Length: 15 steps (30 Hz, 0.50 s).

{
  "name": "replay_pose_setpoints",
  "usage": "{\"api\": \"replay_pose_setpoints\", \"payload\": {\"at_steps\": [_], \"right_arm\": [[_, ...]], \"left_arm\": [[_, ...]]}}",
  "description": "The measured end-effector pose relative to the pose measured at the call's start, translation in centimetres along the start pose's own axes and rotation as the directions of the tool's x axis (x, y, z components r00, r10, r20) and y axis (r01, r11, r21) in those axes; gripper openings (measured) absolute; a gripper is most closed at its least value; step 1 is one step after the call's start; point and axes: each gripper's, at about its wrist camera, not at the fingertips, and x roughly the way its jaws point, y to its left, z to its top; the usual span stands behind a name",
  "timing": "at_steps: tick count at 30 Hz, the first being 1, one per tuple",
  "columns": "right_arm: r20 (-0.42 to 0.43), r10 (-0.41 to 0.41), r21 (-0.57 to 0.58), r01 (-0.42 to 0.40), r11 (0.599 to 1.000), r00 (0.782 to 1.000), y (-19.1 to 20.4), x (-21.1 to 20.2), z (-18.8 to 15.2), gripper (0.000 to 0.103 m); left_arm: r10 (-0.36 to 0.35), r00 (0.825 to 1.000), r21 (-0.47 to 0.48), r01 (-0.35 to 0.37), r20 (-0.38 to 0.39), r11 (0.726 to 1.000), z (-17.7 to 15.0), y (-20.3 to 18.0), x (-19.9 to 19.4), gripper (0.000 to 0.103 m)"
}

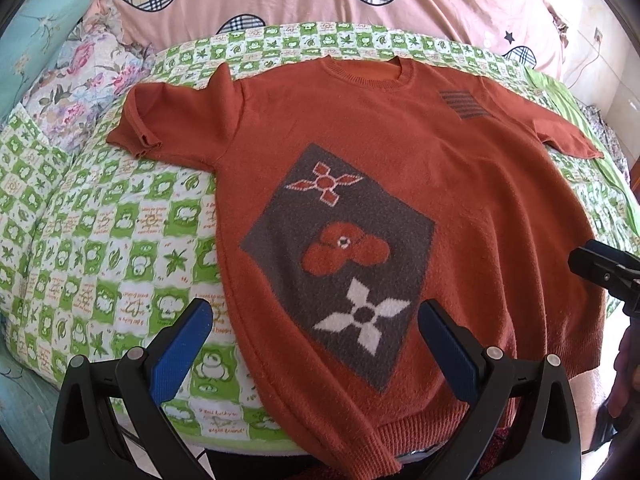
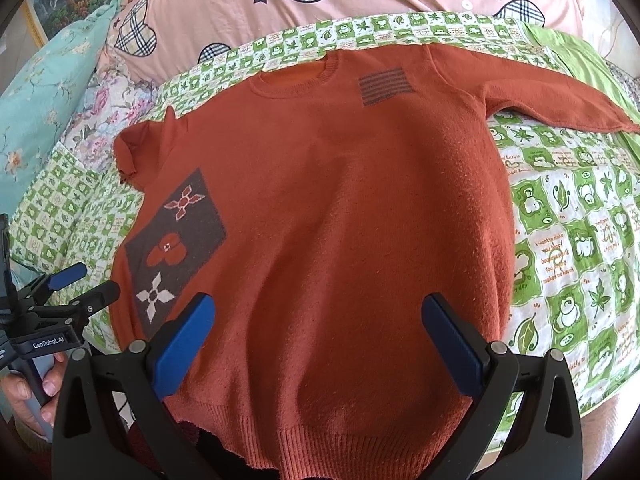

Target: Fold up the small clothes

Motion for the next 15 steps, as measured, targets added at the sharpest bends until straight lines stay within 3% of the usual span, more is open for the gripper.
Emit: {"api": "replay_pose_setpoints", "payload": {"at_steps": [8,10,12,13,15], "right_arm": [[0.061,0.065,0.155,-0.074,0.985,0.996,-4.8,-0.6,1.7,0.103],[0.088,0.033,0.176,-0.048,0.983,0.996,-6.4,-1.1,2.6,0.103],[0.123,-0.001,0.194,-0.023,0.981,0.992,-8.3,-1.7,3.6,0.103],[0.182,0.004,0.2,-0.041,0.979,0.983,-9.5,-2.3,4.2,0.103],[0.193,-0.012,0.257,-0.038,0.966,0.981,-12.4,-3.1,5.4,0.103]], "left_arm": [[0.008,0.998,0.039,-0.01,0.056,0.999,2.2,-0.5,1.8,0.103],[0.012,1.0,0.047,-0.013,0.029,0.999,2.7,-0.5,2.4,0.103],[0.021,0.998,0.056,-0.024,0.051,0.998,3.7,-0.7,2.8,0.103],[0.027,0.998,0.059,-0.03,0.06,0.998,4.1,-0.8,2.9,0.103],[0.04,0.997,0.072,-0.045,0.066,0.996,5.1,-1.0,3.3,0.103]]}}
